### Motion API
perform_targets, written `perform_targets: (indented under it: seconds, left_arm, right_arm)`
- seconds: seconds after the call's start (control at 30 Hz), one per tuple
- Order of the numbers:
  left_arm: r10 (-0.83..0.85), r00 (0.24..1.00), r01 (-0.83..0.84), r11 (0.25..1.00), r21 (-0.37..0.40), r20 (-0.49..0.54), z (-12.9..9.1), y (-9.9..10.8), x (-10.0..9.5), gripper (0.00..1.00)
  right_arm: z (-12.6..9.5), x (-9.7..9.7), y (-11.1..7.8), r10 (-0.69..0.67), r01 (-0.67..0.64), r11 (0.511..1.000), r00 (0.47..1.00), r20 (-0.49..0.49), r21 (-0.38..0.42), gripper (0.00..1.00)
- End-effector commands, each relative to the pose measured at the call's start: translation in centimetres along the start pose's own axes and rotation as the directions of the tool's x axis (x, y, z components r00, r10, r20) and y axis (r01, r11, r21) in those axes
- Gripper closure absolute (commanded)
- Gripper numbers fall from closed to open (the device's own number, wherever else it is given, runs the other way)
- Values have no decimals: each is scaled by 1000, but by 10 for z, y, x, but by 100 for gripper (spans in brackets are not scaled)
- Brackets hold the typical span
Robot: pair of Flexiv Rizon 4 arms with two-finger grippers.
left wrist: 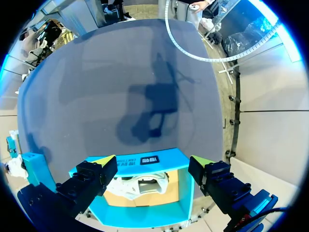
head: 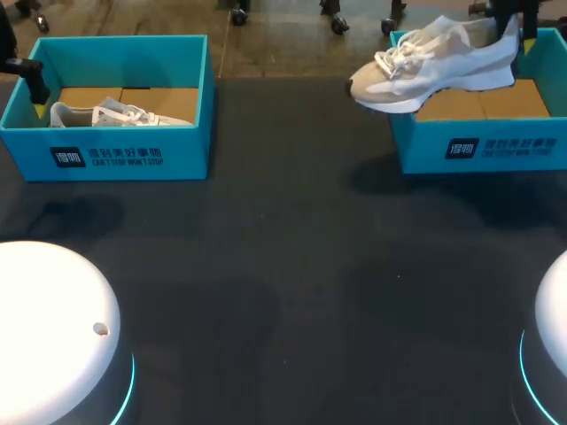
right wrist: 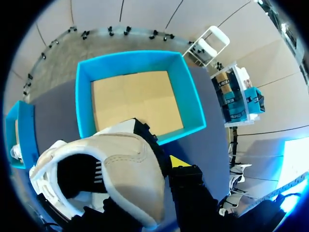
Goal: Take the shoe out of the shoebox, open the shoe tongue, remove and reinsert the insole, then place the shoe into the shoebox
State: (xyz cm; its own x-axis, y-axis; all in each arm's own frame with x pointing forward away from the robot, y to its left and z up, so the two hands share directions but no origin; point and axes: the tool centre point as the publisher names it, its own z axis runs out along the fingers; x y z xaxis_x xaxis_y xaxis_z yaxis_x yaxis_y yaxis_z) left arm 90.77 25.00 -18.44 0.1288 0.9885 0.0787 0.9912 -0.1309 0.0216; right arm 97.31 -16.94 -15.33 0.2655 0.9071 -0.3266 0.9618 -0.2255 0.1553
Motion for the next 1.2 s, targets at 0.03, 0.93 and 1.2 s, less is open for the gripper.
perform_targets:
  seconds: [0.03,0.93,1.2]
  left_arm:
    - [1,1000,-1,1000,-3,-1,0,-1,0,0]
    - [1,1000,-1,1000,-3,-1,0,-1,0,0]
    - [1,1000,-1,1000,-3,-1,0,-1,0,0]
  right_arm:
    - [0,-3,-5,1,-2,997,1000,-9,-72,100]
    - [-22,75,-135,-64,62,994,998,-17,-92,100]
    - [-22,75,-135,-64,62,994,998,-17,-92,100]
